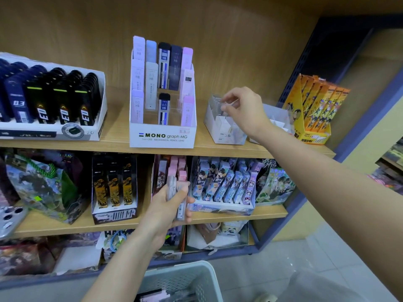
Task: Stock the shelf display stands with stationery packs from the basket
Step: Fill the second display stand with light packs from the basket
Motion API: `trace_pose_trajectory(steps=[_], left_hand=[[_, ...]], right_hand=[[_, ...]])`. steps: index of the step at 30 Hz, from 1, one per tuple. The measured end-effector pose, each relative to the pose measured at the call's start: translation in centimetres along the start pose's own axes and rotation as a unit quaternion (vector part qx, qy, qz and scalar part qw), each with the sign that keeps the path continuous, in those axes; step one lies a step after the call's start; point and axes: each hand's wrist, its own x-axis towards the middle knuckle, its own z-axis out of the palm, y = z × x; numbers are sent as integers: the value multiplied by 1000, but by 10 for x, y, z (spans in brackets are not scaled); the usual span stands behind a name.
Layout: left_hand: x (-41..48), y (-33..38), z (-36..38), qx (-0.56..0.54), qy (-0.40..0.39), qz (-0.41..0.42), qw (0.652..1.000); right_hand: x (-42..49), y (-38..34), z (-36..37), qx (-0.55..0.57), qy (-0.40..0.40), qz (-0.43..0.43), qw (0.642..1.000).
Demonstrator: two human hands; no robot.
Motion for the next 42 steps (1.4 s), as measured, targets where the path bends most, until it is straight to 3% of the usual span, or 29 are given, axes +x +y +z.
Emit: trace_pose_trajectory(steps=[7, 13, 17, 22, 28, 36, 42], left_hand=[[3, -3, -1, 41, -31, 3, 999], [-8, 0, 3, 13, -57, 28, 998], [-9, -2, 4, 30, -64, 39, 997], [-8, -5, 4, 54, -55, 48, 996], [-7, -2, 2, 110, -22, 56, 992], [2, -2, 2, 73, -1, 29, 997], [3, -2, 1, 11, 15, 29, 999]], right_hand=[[-47, -15, 1, 59, 73, -29, 995], [-118, -24, 13, 99, -74, 5, 992], [-139, -23, 32, 151, -209, 81, 963], [-144, -25, 36, 233, -218, 101, 942], [-125, -27, 1, 251, -144, 93, 953], [-56, -16, -43, 206, 79, 26, 975], [-15, -9, -27, 124, 98, -2, 987]])
